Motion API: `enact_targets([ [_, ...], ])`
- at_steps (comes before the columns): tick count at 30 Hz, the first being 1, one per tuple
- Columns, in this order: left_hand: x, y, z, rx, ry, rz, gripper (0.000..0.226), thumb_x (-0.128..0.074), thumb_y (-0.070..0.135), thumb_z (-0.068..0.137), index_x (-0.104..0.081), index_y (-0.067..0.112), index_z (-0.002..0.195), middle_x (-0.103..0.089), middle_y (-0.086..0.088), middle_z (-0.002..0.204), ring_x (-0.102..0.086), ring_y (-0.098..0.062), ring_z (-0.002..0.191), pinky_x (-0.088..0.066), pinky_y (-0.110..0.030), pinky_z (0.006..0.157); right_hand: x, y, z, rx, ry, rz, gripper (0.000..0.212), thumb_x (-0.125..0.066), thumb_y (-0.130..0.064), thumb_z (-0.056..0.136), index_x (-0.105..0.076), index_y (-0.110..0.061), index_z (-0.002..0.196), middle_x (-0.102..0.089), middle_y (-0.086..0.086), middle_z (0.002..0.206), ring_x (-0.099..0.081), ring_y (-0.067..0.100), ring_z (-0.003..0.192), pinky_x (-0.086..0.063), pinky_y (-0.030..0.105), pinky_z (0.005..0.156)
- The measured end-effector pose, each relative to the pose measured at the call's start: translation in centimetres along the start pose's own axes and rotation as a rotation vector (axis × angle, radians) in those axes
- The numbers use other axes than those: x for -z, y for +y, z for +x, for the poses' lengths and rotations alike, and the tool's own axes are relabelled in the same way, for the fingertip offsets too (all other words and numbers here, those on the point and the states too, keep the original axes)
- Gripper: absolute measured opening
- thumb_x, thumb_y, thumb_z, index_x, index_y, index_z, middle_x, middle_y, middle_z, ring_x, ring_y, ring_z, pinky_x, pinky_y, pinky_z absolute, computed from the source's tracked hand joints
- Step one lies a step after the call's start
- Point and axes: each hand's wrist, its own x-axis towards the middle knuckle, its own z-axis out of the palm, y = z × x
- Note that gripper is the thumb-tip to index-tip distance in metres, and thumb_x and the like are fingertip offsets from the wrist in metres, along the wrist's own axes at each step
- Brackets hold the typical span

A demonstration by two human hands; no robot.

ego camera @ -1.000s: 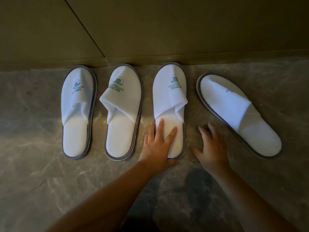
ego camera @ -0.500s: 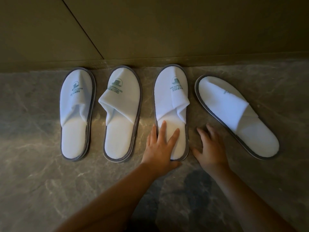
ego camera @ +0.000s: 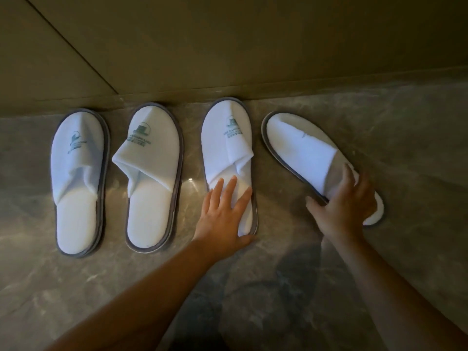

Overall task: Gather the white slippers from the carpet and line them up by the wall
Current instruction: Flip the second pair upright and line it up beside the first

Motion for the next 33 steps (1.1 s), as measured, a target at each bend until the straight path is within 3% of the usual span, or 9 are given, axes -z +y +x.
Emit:
enact_targets([
  [2,0.0,0.1,0.3,0.011,-0.046,0.031,0.091,-0.052,0.062,0.071,0.000,0.031,0.138,0.006,-0.006,0.154,0.010,-0.032,0.140,0.007,-0.047,0.109,0.2,2.0,1.0,-0.086,-0.120,-0.062,0.106,-0.075,-0.042,0.062,-0.007,-0.022,0.141,-0.009,0.021,0.152,-0.010,0.041,0.138,-0.013,0.057,0.111],
  [5,0.1,0.3,0.3,0.030,-0.081,0.045,0.090,-0.052,0.062,0.071,-0.002,0.030,0.138,0.006,-0.007,0.154,0.010,-0.033,0.139,0.003,-0.050,0.112,0.7,4.2,1.9,-0.046,-0.211,-0.078,0.102,-0.074,-0.044,0.063,-0.011,-0.021,0.140,-0.017,0.019,0.150,-0.015,0.040,0.137,-0.017,0.056,0.111],
  [9,0.3,0.6,0.4,0.037,-0.095,0.065,0.088,-0.052,0.061,0.072,-0.002,0.030,0.138,0.006,-0.007,0.154,0.011,-0.033,0.139,0.002,-0.050,0.113,1.1,4.4,1.2,0.021,-0.168,-0.055,0.099,-0.076,-0.043,0.060,-0.019,-0.022,0.138,-0.030,0.018,0.142,-0.030,0.039,0.126,-0.026,0.052,0.104],
  [13,0.2,0.5,0.3,0.038,-0.097,0.084,0.089,-0.051,0.062,0.072,-0.001,0.031,0.138,0.006,-0.008,0.154,0.011,-0.033,0.140,0.002,-0.050,0.113,0.2,3.3,-1.1,0.044,-0.221,-0.042,0.104,-0.075,-0.040,0.061,-0.010,-0.022,0.140,-0.023,0.019,0.144,-0.029,0.037,0.125,-0.030,0.053,0.104],
  [18,0.5,0.5,0.3,0.027,-0.115,0.095,0.089,-0.049,0.063,0.072,0.001,0.031,0.139,0.008,-0.007,0.154,0.012,-0.033,0.140,0.001,-0.050,0.113,-0.6,2.0,-3.2,0.035,-0.186,0.015,0.096,-0.073,-0.036,0.066,-0.016,-0.020,0.141,-0.017,0.021,0.147,-0.022,0.038,0.129,-0.029,0.051,0.106],
  [28,0.5,0.3,0.2,0.015,-0.109,0.088,0.089,-0.046,0.064,0.073,0.002,0.031,0.138,0.010,-0.007,0.154,0.014,-0.033,0.139,0.003,-0.049,0.112,-1.7,-0.6,-5.2,0.041,-0.183,0.032,0.093,-0.071,-0.036,0.069,-0.016,-0.015,0.141,-0.020,0.023,0.147,-0.023,0.038,0.131,-0.024,0.047,0.108],
  [33,0.4,0.4,0.2,0.015,-0.099,0.098,0.088,-0.046,0.064,0.073,0.003,0.030,0.138,0.010,-0.007,0.154,0.013,-0.033,0.140,0.004,-0.049,0.112,-1.3,-0.3,-5.0,0.025,-0.170,0.067,0.092,-0.074,-0.030,0.066,-0.021,-0.015,0.140,-0.022,0.025,0.145,-0.024,0.041,0.129,-0.027,0.052,0.106],
])
